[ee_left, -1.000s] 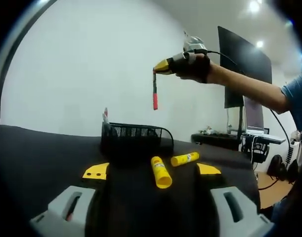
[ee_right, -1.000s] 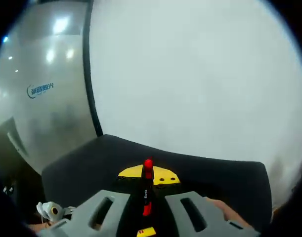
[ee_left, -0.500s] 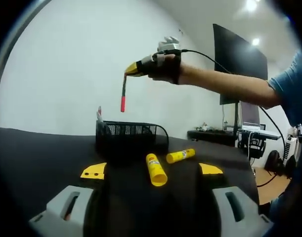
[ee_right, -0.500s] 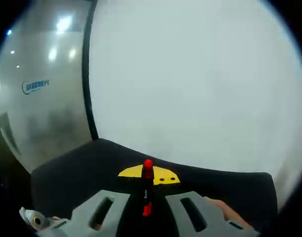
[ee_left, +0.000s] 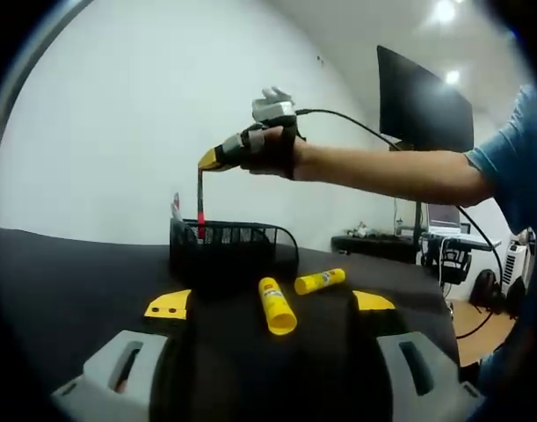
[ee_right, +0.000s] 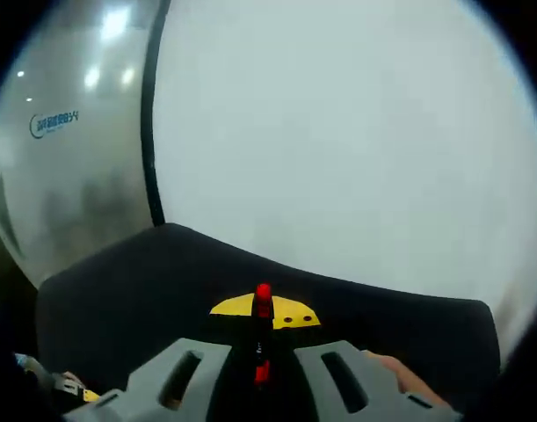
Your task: Pick up pens and glue sticks and place them into the holder.
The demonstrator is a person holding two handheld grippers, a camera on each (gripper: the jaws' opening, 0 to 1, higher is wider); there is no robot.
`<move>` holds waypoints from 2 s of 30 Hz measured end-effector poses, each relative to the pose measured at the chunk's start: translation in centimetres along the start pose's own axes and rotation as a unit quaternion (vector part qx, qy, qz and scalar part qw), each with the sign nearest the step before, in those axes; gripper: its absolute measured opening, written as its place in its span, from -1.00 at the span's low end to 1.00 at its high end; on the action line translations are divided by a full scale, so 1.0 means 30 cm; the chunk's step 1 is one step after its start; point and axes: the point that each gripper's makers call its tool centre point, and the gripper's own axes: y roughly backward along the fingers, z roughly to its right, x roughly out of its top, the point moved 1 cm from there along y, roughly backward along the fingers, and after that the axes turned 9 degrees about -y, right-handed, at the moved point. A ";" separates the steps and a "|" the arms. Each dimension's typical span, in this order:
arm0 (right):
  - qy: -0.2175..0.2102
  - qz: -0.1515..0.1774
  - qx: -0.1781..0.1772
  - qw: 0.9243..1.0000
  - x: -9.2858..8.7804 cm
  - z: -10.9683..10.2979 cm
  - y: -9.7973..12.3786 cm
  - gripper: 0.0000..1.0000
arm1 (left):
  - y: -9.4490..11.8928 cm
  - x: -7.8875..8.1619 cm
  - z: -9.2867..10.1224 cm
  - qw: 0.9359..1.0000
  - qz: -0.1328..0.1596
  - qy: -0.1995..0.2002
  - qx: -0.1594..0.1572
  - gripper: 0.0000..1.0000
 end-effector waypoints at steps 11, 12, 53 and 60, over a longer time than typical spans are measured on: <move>0.032 -0.006 -0.012 0.999 -0.050 0.013 -0.019 -0.95 | 0.001 0.001 -0.001 1.000 0.004 0.002 0.000 0.37; 0.037 -0.003 -0.011 0.999 -0.047 0.012 -0.017 -0.95 | 0.001 0.002 -0.002 1.000 0.004 0.002 0.000 0.37; 0.070 0.102 0.022 0.992 -0.028 0.161 0.661 -0.63 | 0.001 -0.026 -0.026 1.000 -0.018 0.006 0.016 0.24; 0.048 0.101 0.016 0.994 -0.167 0.197 0.752 -0.63 | -0.001 -0.036 -0.031 0.999 -0.032 0.010 0.035 0.10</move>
